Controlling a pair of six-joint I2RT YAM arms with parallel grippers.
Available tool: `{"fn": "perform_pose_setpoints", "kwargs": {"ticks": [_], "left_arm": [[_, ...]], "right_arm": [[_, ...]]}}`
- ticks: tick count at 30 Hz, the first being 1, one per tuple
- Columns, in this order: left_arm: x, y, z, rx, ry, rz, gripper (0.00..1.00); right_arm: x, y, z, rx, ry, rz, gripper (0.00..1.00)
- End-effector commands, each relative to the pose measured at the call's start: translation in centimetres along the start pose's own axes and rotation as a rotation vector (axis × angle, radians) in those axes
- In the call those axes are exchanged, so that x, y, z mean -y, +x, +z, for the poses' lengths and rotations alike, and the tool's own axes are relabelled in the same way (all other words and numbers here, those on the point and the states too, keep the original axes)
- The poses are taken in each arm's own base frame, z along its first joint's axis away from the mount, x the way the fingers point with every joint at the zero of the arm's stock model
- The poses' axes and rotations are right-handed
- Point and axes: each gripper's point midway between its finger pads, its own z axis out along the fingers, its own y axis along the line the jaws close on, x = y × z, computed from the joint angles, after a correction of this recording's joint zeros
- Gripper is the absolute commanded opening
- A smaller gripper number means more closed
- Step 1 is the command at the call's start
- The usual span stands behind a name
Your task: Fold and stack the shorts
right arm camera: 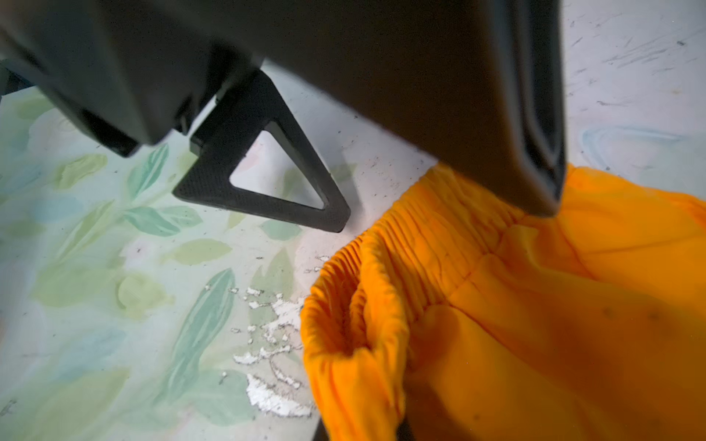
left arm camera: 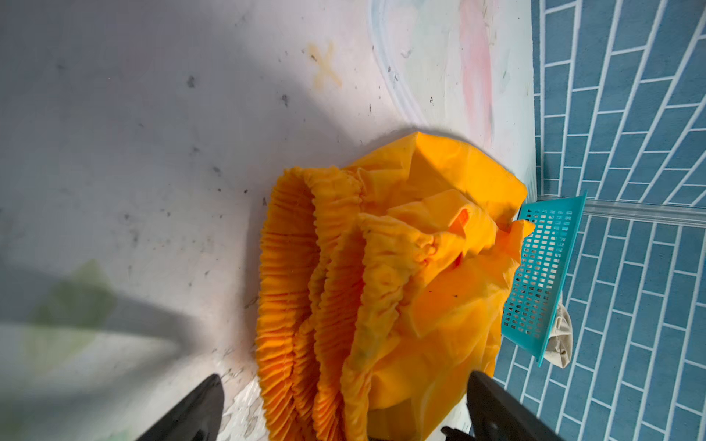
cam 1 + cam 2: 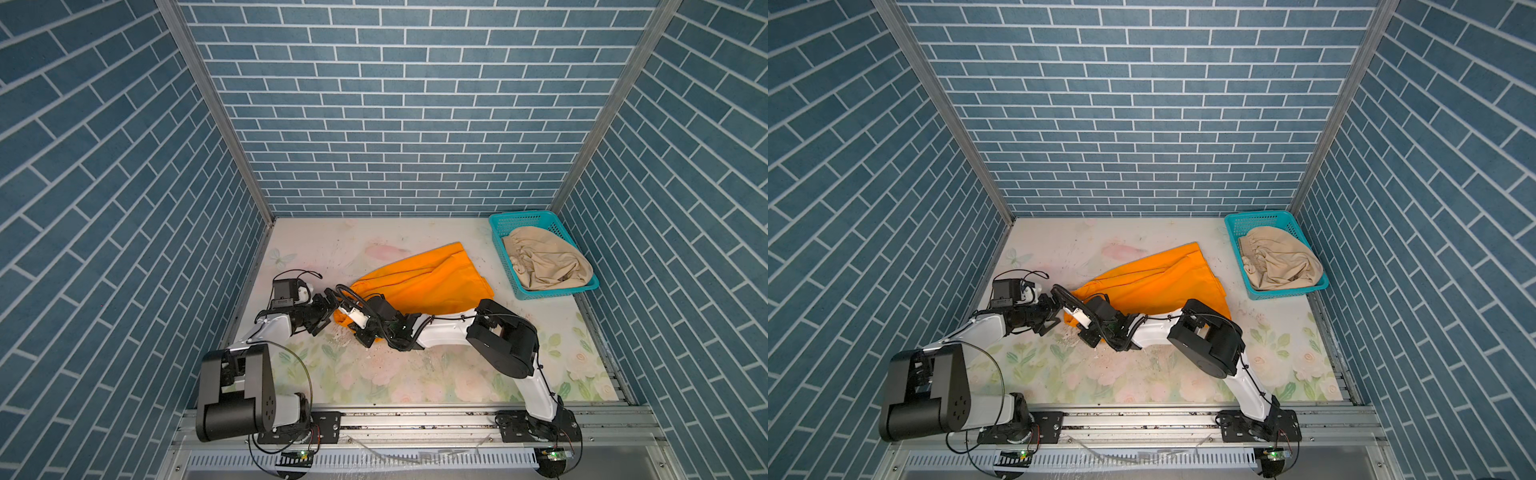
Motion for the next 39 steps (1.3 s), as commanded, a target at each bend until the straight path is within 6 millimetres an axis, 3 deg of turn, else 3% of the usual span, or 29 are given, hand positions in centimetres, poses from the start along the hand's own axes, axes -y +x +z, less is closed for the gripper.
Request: {"fn": "perform_pose_setpoints", "kwargs": {"ticks": [1, 7, 13, 24, 26, 29, 30, 31, 32, 33, 36, 39], "left_arm": [[0.0, 1.0, 1.0, -0.028, -0.012, 0.027, 1.00], [0.4, 2.0, 1.7, -0.060, -0.019, 0.046, 0.99], [-0.7, 2.6, 1.7, -0.071, -0.052, 0.028, 0.99], [-0.7, 2.6, 1.6, -0.059, -0.052, 0.031, 0.84], [-0.4, 2.4, 1.6, -0.059, -0.047, 0.040, 0.68], [0.0, 2.1, 1.6, -0.060, -0.041, 0.054, 0.24], [0.0, 2.1, 1.4, -0.063, -0.050, 0.058, 0.17], [0.1, 2.1, 1.2, -0.069, -0.063, 0.069, 0.11], [0.1, 2.1, 0.8, -0.076, -0.081, 0.076, 0.09], [0.2, 2.2, 0.5, -0.082, -0.097, 0.087, 0.06], [1.0, 2.4, -1.4, -0.096, -0.146, 0.124, 0.05], [2.4, 2.3, -3.9, -0.081, -0.183, 0.180, 0.05]], "right_arm": [[-1.1, -4.8, -1.8, 0.136, -0.033, 0.009, 0.00], [-0.4, -6.4, -2.3, 0.197, 0.010, 0.026, 0.00], [0.2, -7.4, -3.0, 0.252, 0.058, 0.038, 0.00], [-0.7, -9.4, -3.9, 0.305, 0.043, 0.039, 0.00], [-1.3, -9.2, -3.6, 0.292, 0.020, 0.032, 0.00], [-2.0, -8.5, -2.8, 0.239, -0.019, 0.029, 0.00], [-2.1, -8.4, -2.9, 0.236, -0.022, 0.037, 0.04], [-2.1, -8.2, -3.2, 0.239, -0.028, 0.052, 0.19], [-2.0, -8.3, -3.9, 0.246, -0.024, 0.069, 0.33], [-1.7, -8.2, -4.6, 0.245, -0.016, 0.083, 0.38], [0.1, -7.8, -8.2, 0.233, 0.037, 0.129, 0.41], [3.7, -5.9, -11.7, 0.136, 0.127, 0.221, 0.41]]}}
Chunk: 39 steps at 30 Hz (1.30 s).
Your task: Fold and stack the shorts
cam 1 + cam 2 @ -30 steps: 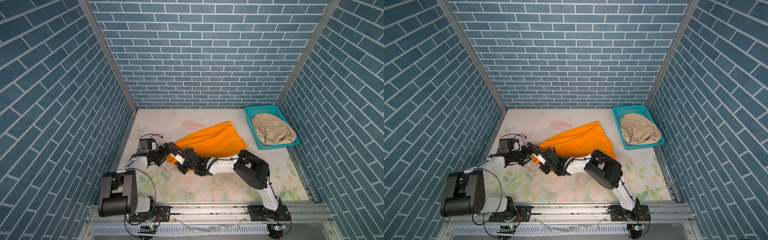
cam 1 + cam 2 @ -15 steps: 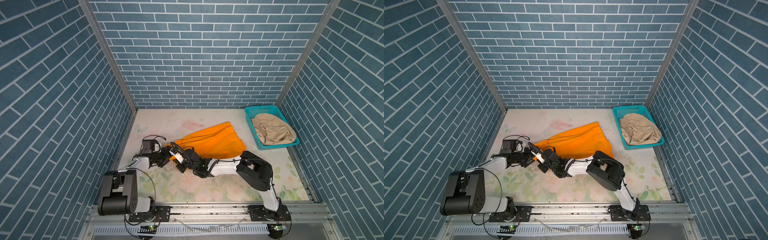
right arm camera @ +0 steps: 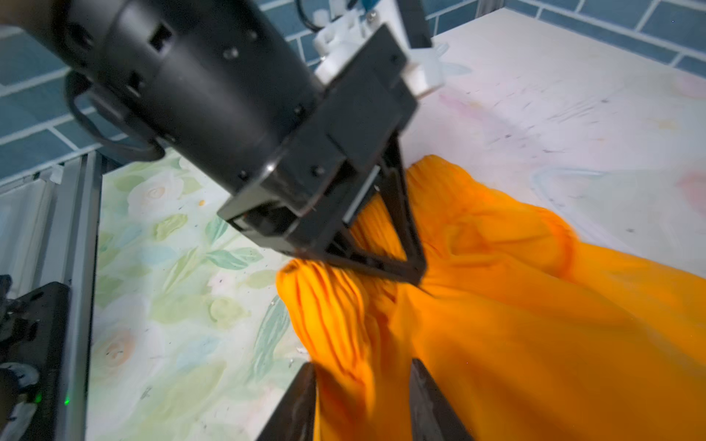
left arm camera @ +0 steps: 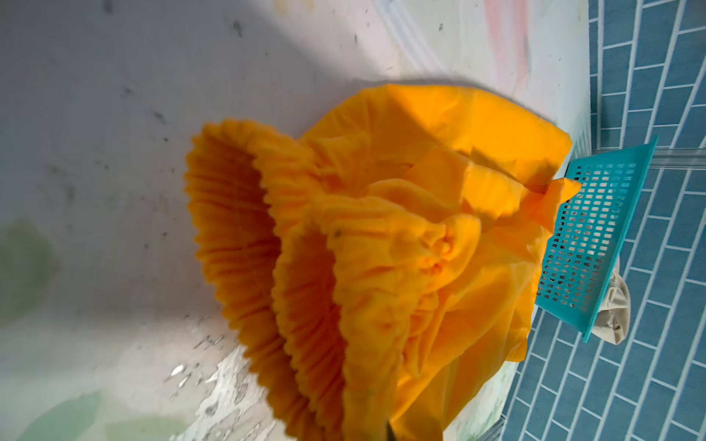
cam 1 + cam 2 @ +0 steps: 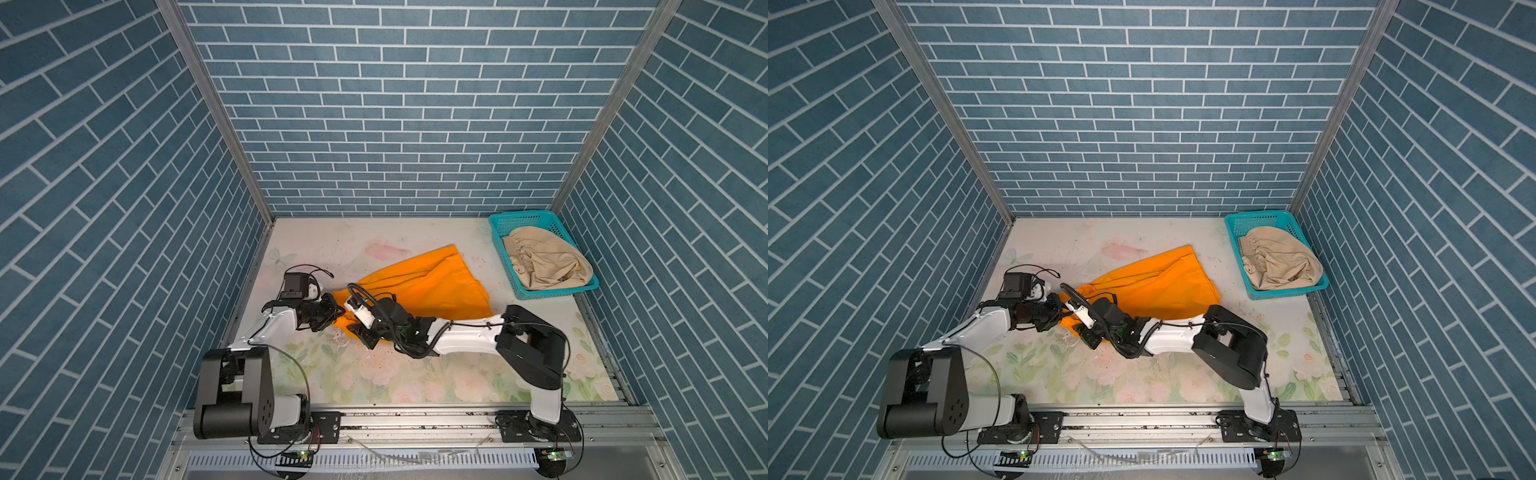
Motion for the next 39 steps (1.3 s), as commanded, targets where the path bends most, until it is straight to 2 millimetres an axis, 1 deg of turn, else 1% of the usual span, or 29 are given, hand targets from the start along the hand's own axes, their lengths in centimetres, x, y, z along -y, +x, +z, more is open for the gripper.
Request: {"fn": "perform_pose_setpoints", "kwargs": {"ticks": [1, 3, 5, 7, 8, 12, 15, 16, 20, 21, 23, 25, 27, 30, 33, 35, 37, 39], "left_arm": [[0.7, 0.8, -3.2, -0.016, -0.081, 0.084, 0.05], [1.3, 0.8, -4.5, -0.026, -0.098, 0.115, 0.05], [2.0, 0.7, -5.6, -0.043, -0.115, 0.148, 0.05], [2.5, 0.6, -6.3, -0.061, -0.128, 0.171, 0.05], [2.8, 0.4, -6.6, -0.070, -0.136, 0.186, 0.05], [3.8, -0.5, -7.7, -0.098, -0.166, 0.240, 0.05], [4.2, -1.3, -8.8, -0.112, -0.212, 0.279, 0.05], [4.3, -1.7, -9.1, -0.113, -0.229, 0.291, 0.06], [4.7, -2.8, -9.6, -0.121, -0.263, 0.318, 0.06], [4.7, -2.9, -9.7, -0.122, -0.265, 0.320, 0.06], [4.8, -3.2, -9.7, -0.121, -0.272, 0.322, 0.06], [4.8, -3.3, -10.0, -0.118, -0.283, 0.329, 0.06], [4.8, -3.4, -10.5, -0.111, -0.303, 0.342, 0.06], [4.9, -3.5, -11.0, -0.105, -0.314, 0.360, 0.06], [5.1, -3.3, -11.0, -0.109, -0.301, 0.373, 0.06], [5.1, -3.2, -11.0, -0.111, -0.295, 0.378, 0.06], [5.2, -3.1, -11.0, -0.110, -0.288, 0.380, 0.06], [5.2, -3.1, -11.0, -0.109, -0.284, 0.383, 0.06]], "right_arm": [[5.0, -1.6, -4.7, -0.028, 0.126, 0.136, 0.39], [7.2, -0.1, -6.6, -0.095, 0.183, 0.169, 0.35], [8.5, 1.7, -8.0, -0.154, 0.230, 0.162, 0.26], [8.5, 3.4, -8.1, -0.217, 0.223, 0.142, 0.17], [8.1, 4.4, -7.7, -0.251, 0.200, 0.141, 0.13], [5.7, 7.6, -4.9, -0.355, 0.043, 0.188, 0.00], [3.2, 9.6, -2.7, -0.424, -0.061, 0.205, 0.00], [2.1, 10.2, -2.0, -0.447, -0.093, 0.200, 0.00], [-2.4, 11.5, 0.7, -0.493, -0.202, 0.185, 0.00], [-3.1, 11.4, 1.4, -0.488, -0.228, 0.196, 0.00], [-4.3, 10.3, 2.4, -0.446, -0.288, 0.257, 0.00], [-4.0, 8.8, 2.5, -0.396, -0.280, 0.267, 0.00], [-2.7, 7.2, 2.0, -0.342, -0.231, 0.261, 0.01], [0.5, 5.2, 1.7, -0.282, -0.161, 0.281, 0.03], [3.3, 3.8, 2.1, -0.237, -0.110, 0.296, 0.03], [4.8, 3.2, 2.9, -0.224, -0.096, 0.303, 0.03], [5.4, 2.7, 4.0, -0.226, -0.117, 0.312, 0.03], [5.4, 2.2, 5.0, -0.227, -0.146, 0.312, 0.03]]}}
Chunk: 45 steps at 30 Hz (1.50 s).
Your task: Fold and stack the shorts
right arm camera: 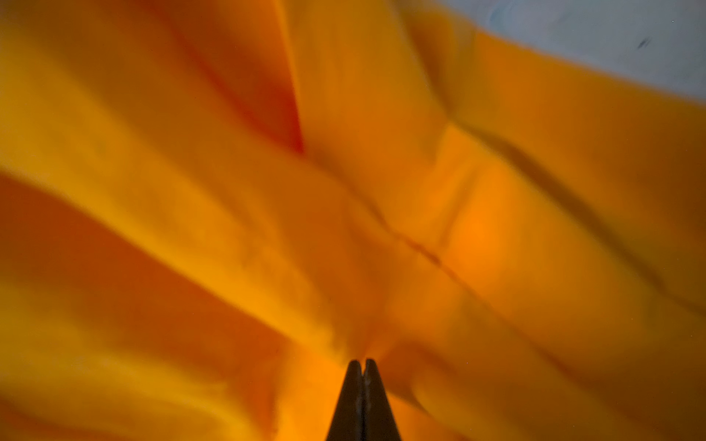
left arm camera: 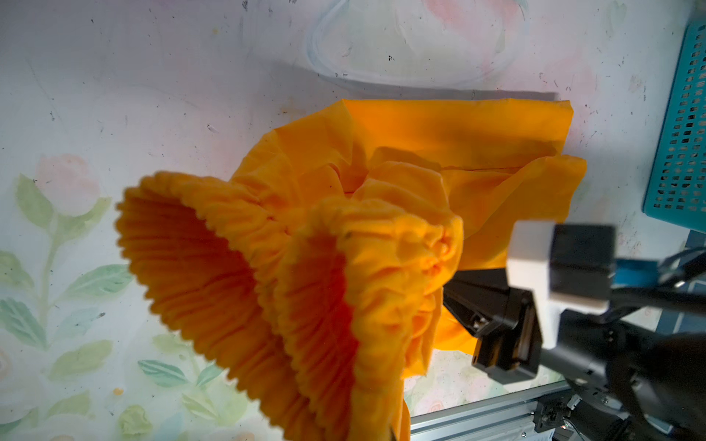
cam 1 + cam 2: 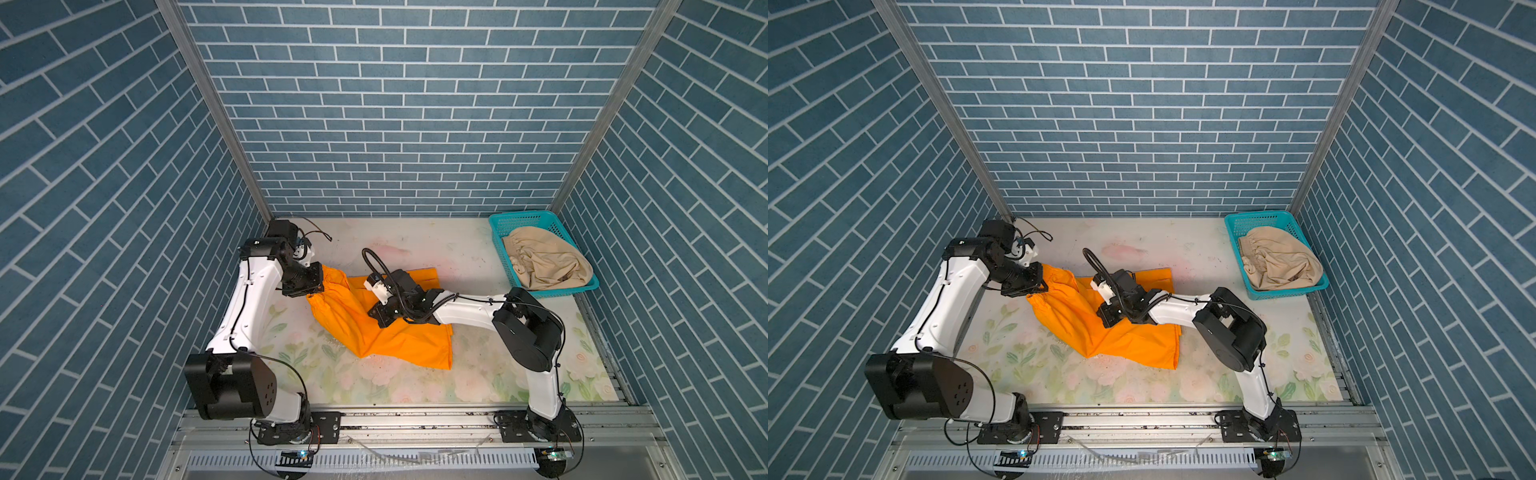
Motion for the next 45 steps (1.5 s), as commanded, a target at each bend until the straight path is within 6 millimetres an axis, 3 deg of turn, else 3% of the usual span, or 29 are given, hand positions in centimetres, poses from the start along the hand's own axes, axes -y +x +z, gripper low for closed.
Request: {"fn": "perform_pose_setpoints", "kwargs": {"ticks": [1, 4, 12, 16, 20, 25, 28, 36, 38, 45], "left_arm": [[0.4, 0.5, -0.8, 0.003, 0.008, 0.030, 0.06], [0.2, 0.6, -1.1, 0.003, -0.008, 0.037, 0.06], [-0.2, 0.3, -0.9, 0.008, -0.030, 0.026, 0.06], [0.0, 0.2, -1.2, 0.022, -0.023, 0.023, 0.06], [0.1, 0.4, -1.4, 0.028, -0.018, 0.023, 0.06], [0.2, 0.8, -1.7, 0.034, -0.017, 0.025, 0.06], [0.1, 1.1, -1.4, 0.020, -0.014, 0.023, 0.06], [-0.1, 1.9, -1.4, 0.014, -0.021, 0.023, 0.06], [-0.1, 2.1, -1.4, 0.010, -0.019, 0.024, 0.05], [0.5, 2.6, -1.7, 0.014, 0.012, 0.042, 0.05]], "right_arm": [[-1.0, -0.8, 1.7, -0.012, -0.059, -0.001, 0.03], [-1.6, -0.7, 2.1, -0.044, -0.101, -0.012, 0.03], [-0.9, 1.9, -1.5, -0.058, -0.015, -0.022, 0.03], [-1.6, 3.5, -2.0, -0.063, -0.010, -0.040, 0.03], [-2.6, 3.9, -0.6, -0.062, -0.047, -0.043, 0.03], [-2.7, 2.3, 1.8, -0.030, -0.079, -0.029, 0.02], [-1.5, 0.8, 2.8, 0.002, -0.035, -0.035, 0.02], [3.0, -3.5, 3.1, 0.072, 0.076, -0.015, 0.01], [4.2, -2.9, 4.6, 0.047, 0.093, -0.006, 0.01], [5.1, -2.6, 8.6, -0.004, 0.055, 0.038, 0.01]]}}
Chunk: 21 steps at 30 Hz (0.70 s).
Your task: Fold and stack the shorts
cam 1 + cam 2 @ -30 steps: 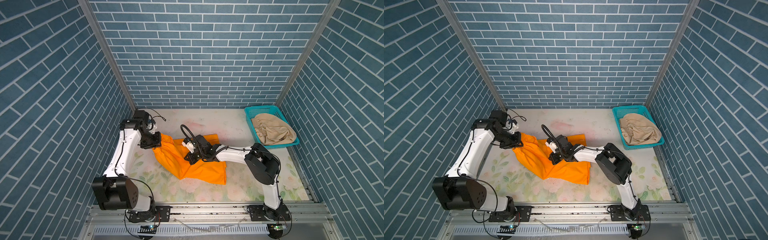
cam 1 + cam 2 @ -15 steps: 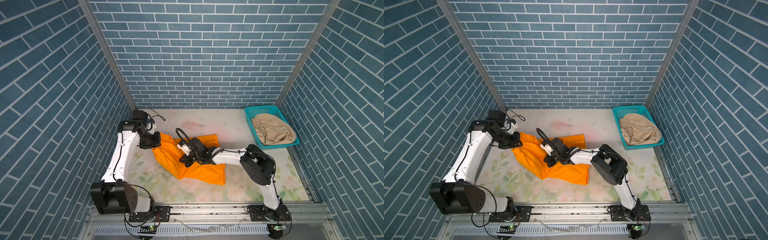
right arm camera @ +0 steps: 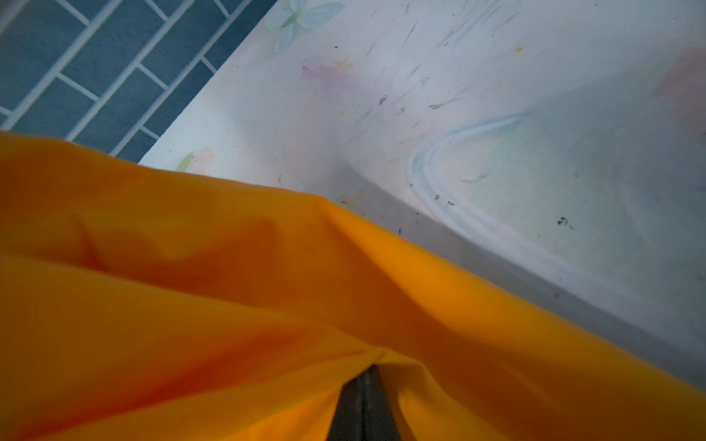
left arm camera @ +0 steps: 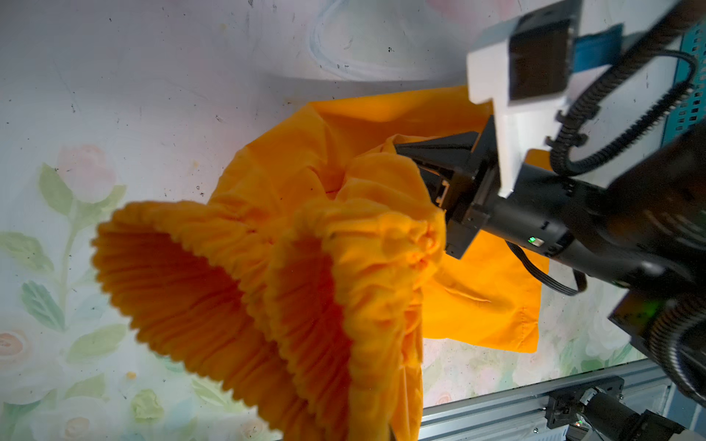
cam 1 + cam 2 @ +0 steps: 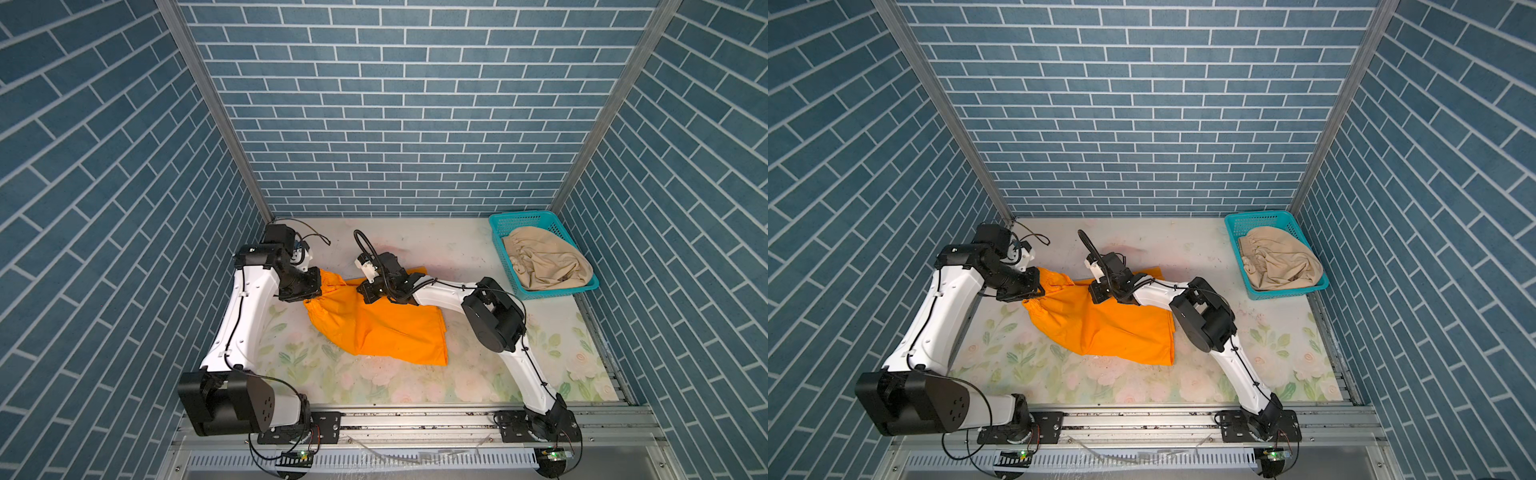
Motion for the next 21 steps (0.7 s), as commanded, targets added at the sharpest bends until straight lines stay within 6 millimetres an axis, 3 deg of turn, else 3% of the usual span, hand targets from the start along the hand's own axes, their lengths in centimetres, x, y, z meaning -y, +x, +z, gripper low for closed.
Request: {"fn": "perform_pose_setpoints", "kwargs": {"ticks": [1, 4, 7, 9, 13, 15, 18, 21], "left_arm": [[0.5, 1.0, -0.5, -0.013, 0.020, 0.021, 0.05], [0.2, 1.0, -0.4, -0.015, 0.005, 0.020, 0.06], [0.1, 0.6, -0.1, -0.018, 0.003, 0.019, 0.06], [0.0, 0.2, -0.2, -0.016, -0.006, 0.015, 0.06], [-0.4, -0.6, -0.8, -0.014, -0.061, 0.011, 0.07], [-0.2, -1.0, -1.1, -0.013, -0.070, 0.017, 0.07], [0.1, -1.5, -1.6, -0.001, -0.073, 0.021, 0.07], [0.0, -1.9, -1.7, -0.002, -0.082, 0.028, 0.07]], "right_arm": [[0.1, 2.1, 1.9, -0.075, -0.026, 0.038, 0.02], [-1.1, 2.4, 2.2, -0.093, -0.087, 0.050, 0.07], [-1.4, 1.6, 0.9, -0.079, -0.080, 0.038, 0.12], [-1.6, 0.7, -0.7, -0.053, -0.060, 0.019, 0.14], [-2.7, -1.3, -6.0, 0.011, -0.030, -0.018, 0.22], [-3.3, -1.2, -8.2, 0.028, -0.027, -0.030, 0.25], [-5.1, 0.9, -9.8, 0.004, -0.059, -0.036, 0.25], [-7.6, 3.9, -9.2, -0.071, -0.084, -0.078, 0.22]]}}
